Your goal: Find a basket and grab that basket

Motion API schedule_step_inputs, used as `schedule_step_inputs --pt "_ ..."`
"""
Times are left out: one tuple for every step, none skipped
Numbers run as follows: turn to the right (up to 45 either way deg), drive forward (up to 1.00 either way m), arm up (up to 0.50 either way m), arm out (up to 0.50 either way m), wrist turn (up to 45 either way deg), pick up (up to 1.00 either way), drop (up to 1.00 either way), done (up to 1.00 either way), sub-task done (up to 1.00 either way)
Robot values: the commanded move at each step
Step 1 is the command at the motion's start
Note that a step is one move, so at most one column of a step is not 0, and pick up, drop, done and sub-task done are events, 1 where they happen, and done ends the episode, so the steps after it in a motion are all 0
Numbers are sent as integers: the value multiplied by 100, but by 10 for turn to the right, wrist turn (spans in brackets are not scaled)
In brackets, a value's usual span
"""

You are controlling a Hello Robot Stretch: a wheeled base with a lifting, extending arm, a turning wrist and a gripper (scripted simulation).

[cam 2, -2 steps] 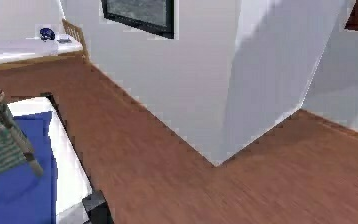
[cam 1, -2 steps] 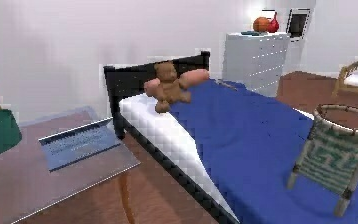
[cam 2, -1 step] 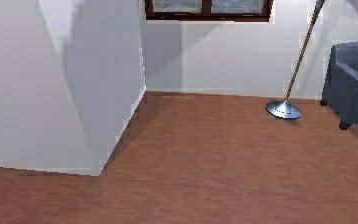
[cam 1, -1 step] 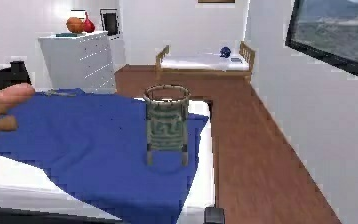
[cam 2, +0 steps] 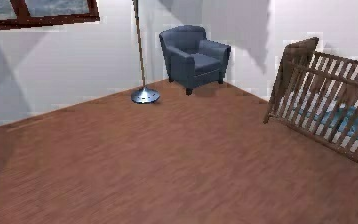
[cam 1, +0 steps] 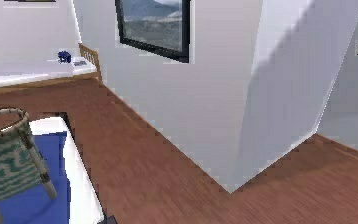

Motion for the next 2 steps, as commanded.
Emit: schedule_step_inputs --pt "0 65 0 0 0 0 0 0 0" --pt "-210 0 0 0 0 0 0 0 0"
